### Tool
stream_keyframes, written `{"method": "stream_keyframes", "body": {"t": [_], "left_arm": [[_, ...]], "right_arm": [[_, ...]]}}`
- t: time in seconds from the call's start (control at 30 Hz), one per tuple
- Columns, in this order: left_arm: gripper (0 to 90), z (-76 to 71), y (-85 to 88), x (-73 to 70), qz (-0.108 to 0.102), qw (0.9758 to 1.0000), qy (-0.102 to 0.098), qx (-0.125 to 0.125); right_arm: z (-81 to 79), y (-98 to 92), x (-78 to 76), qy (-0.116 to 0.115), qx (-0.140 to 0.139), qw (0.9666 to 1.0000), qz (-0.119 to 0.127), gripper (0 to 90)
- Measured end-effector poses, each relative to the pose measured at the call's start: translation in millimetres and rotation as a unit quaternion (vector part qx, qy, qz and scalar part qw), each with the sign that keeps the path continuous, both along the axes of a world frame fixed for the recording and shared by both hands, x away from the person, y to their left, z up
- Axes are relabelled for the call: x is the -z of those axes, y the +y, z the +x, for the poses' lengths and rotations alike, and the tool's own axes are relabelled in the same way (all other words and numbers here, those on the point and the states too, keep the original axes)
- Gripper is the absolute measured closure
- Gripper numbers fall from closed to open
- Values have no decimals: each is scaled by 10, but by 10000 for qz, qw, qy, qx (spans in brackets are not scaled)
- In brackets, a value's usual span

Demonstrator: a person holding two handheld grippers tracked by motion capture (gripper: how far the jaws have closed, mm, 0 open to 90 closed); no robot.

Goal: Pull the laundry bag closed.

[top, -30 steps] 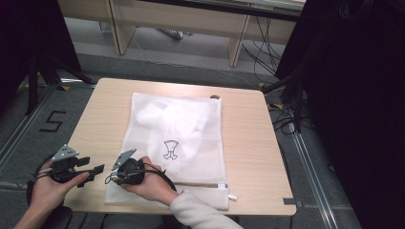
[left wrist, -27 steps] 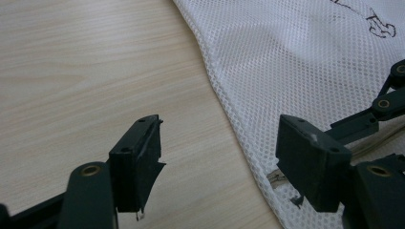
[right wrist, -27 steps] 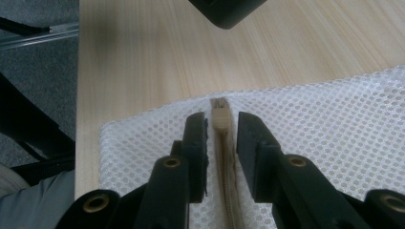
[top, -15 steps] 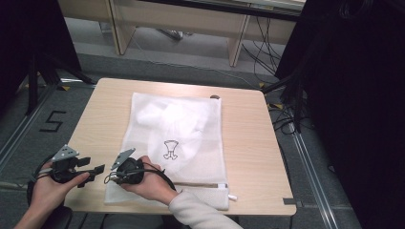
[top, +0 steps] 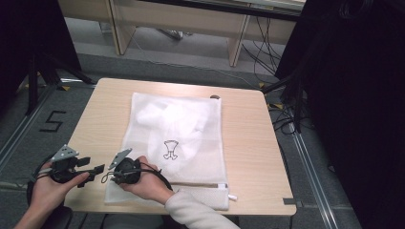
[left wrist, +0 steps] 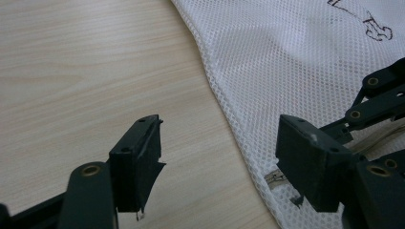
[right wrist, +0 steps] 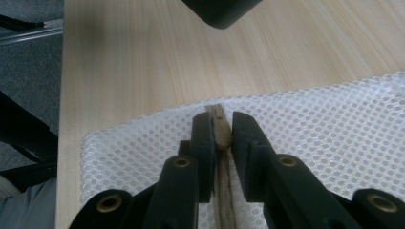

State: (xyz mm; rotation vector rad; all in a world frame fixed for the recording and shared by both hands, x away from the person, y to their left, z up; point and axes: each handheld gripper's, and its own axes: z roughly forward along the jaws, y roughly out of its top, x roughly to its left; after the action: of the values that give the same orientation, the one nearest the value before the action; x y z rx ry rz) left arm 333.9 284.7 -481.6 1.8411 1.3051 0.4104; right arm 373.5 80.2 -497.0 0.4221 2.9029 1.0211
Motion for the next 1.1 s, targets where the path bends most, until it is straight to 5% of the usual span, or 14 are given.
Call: {"method": "stream_keyframes", "body": {"t": [0.03,0.3,0.47,0.57,0.7,1.1], "left_arm": [[319,1,0,-1,-1,10000,-2,2],[322,-14,22,-22,15,10000,-54,-71],[324,-32,35,-32,-84,9999,-81,-85],[326,-66,59,-53,-289,9992,-273,-109],[334,-77,30,-110,-451,9975,-541,79],[334,-76,-28,-114,-768,9942,-588,476]], "right_arm": [[31,6,11,-129,-156,9998,0,812],[34,1,-18,-35,-102,9999,28,819],[74,-24,-94,-59,-146,9998,77,820],[106,-58,-157,-1,-106,9998,159,820],[126,-83,-224,-7,-90,9998,185,821],[255,-179,-419,4,92,9995,300,821]]}}
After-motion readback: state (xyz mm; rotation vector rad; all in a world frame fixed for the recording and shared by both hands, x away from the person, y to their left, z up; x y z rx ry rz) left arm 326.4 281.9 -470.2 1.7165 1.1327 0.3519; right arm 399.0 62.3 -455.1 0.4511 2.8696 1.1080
